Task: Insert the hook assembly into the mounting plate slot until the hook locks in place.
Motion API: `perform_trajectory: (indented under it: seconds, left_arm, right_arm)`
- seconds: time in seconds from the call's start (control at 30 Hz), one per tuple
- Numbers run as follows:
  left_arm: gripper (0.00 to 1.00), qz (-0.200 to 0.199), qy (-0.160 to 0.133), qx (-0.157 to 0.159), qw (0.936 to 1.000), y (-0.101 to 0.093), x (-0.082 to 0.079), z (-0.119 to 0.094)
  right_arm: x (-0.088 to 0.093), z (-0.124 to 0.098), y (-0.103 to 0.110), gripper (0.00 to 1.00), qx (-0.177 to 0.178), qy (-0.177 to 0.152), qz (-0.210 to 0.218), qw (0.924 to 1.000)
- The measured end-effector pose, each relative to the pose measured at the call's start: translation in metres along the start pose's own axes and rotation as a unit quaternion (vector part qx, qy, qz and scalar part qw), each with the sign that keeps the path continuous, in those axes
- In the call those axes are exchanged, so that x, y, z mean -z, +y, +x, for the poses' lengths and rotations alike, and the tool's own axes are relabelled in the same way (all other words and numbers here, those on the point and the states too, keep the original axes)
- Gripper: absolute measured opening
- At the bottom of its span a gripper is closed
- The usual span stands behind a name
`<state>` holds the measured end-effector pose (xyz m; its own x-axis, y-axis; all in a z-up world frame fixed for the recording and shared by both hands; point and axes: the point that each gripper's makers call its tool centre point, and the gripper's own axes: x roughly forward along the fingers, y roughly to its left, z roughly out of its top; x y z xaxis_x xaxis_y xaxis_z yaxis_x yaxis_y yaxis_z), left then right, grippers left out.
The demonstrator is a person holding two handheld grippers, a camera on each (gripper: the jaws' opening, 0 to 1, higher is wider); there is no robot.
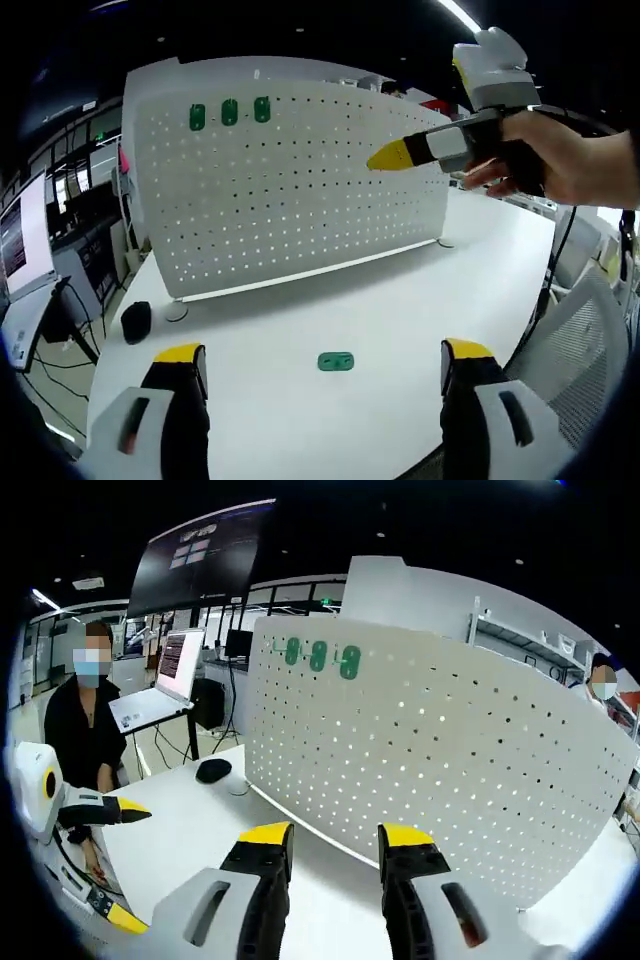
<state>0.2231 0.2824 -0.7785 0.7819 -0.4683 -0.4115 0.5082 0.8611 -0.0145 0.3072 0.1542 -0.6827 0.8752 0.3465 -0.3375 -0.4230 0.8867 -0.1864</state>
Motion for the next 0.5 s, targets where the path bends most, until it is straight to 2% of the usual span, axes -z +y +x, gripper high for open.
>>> perform_trajectory:
  seconds: [0.13, 0.23, 0.33, 0.5]
  left_arm:
    - [1.00, 0.000, 0.002, 0.005, 1.0000, -0.001, 0.001, 0.000]
    - [1.00, 0.000, 0.004, 0.008, 1.0000, -0.002, 0.002, 0.000]
    - [0.99, 0.005, 0.019, 0.010, 0.9997, -0.004, 0.008, 0.003]
    - [0.99, 0.011, 0.016, 0.019, 0.9996, -0.007, 0.007, 0.002]
  right_arm:
    - [0.014, -0.010, 0.011, 0.32, -0.006, 0.016, -0.010, 0.9998]
    - [0.025, -0.019, 0.016, 0.32, -0.003, 0.025, 0.001, 0.9997]
    - [0.036, -0.022, 0.022, 0.32, -0.003, 0.036, 0.006, 0.9993]
    - [0.054, -0.028, 0.032, 0.32, -0.003, 0.051, 0.021, 0.9985]
